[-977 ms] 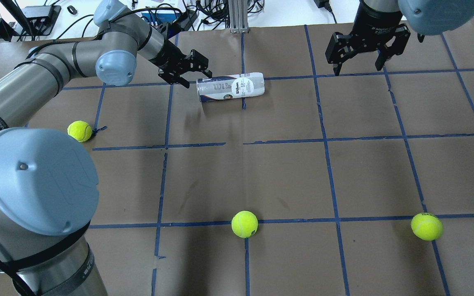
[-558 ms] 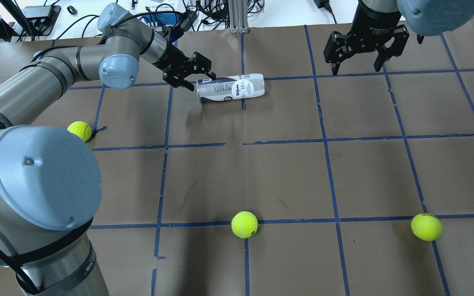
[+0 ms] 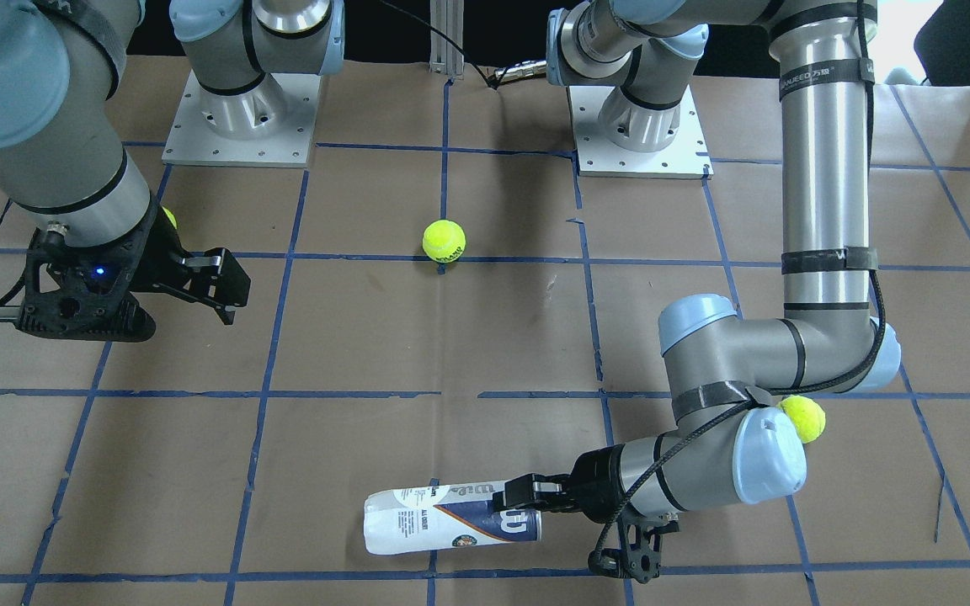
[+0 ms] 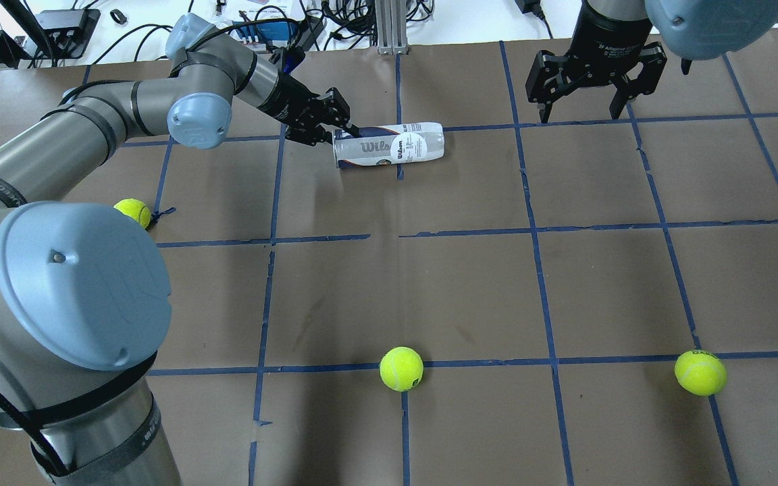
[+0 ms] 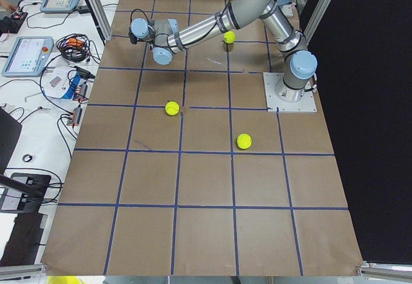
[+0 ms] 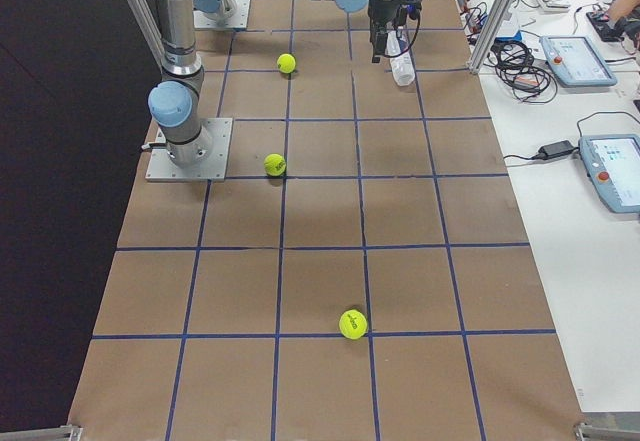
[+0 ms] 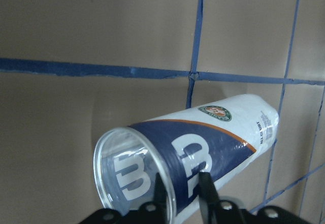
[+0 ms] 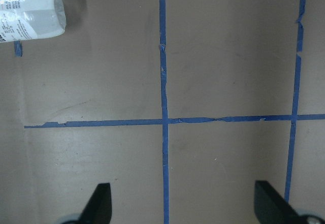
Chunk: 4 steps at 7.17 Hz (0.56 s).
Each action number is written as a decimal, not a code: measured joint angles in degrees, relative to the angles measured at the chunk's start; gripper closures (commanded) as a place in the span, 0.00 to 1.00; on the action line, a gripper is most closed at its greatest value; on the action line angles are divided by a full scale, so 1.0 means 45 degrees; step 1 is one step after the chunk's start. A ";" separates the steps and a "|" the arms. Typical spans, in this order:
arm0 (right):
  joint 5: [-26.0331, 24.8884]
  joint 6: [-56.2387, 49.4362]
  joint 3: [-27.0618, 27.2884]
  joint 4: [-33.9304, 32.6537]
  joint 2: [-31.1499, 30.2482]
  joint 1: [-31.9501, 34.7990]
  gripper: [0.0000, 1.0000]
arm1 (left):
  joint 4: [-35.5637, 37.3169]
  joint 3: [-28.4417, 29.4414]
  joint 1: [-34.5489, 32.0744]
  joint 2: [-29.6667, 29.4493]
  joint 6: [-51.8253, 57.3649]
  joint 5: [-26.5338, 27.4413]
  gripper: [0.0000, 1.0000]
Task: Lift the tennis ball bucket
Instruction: 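Grasp the can's rim with the left gripper and tilt it upright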
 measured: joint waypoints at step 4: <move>-0.0042 -0.0093 0.0019 0.0029 0.0018 -0.0016 0.00 | 0.0015 0.0289 -0.0204 0.1798 -0.3031 -0.0028 1.00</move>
